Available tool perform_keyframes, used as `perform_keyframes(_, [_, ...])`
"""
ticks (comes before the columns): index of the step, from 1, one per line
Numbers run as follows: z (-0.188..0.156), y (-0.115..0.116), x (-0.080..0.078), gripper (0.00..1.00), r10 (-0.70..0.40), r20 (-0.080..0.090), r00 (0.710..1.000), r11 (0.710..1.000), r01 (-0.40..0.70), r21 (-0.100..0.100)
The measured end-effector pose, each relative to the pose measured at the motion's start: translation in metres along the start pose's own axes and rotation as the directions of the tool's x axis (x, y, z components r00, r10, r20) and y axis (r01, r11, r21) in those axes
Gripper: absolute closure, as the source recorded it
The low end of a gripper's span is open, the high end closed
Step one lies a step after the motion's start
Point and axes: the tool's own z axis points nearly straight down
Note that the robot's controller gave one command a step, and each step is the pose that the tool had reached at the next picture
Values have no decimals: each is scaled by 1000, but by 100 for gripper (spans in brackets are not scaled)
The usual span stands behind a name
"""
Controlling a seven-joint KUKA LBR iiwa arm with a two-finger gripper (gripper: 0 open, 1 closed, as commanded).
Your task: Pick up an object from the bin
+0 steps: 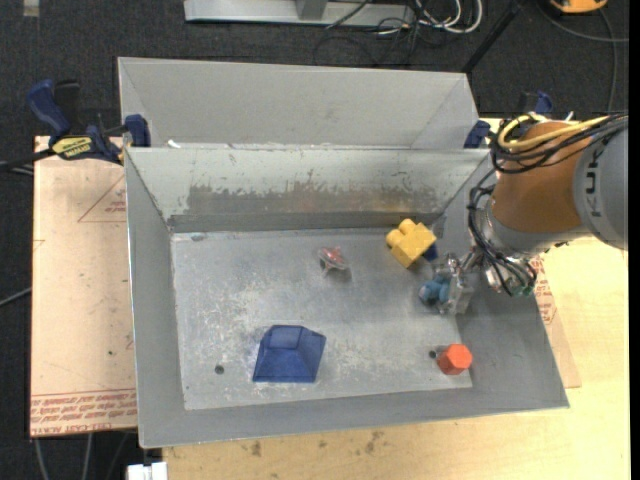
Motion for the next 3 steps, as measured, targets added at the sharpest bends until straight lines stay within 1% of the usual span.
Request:
perform_keyframes(1, [-32, 0, -2, 100, 0, 4, 1000, 1000, 0, 4])
perform_keyframes(2, [-80, 1, -4, 100, -1, 7, 1000, 1000, 1, 5])
perform_keyframes(3, [-96, 1, -5, 100, -1, 4, 1000, 1000, 1, 4])
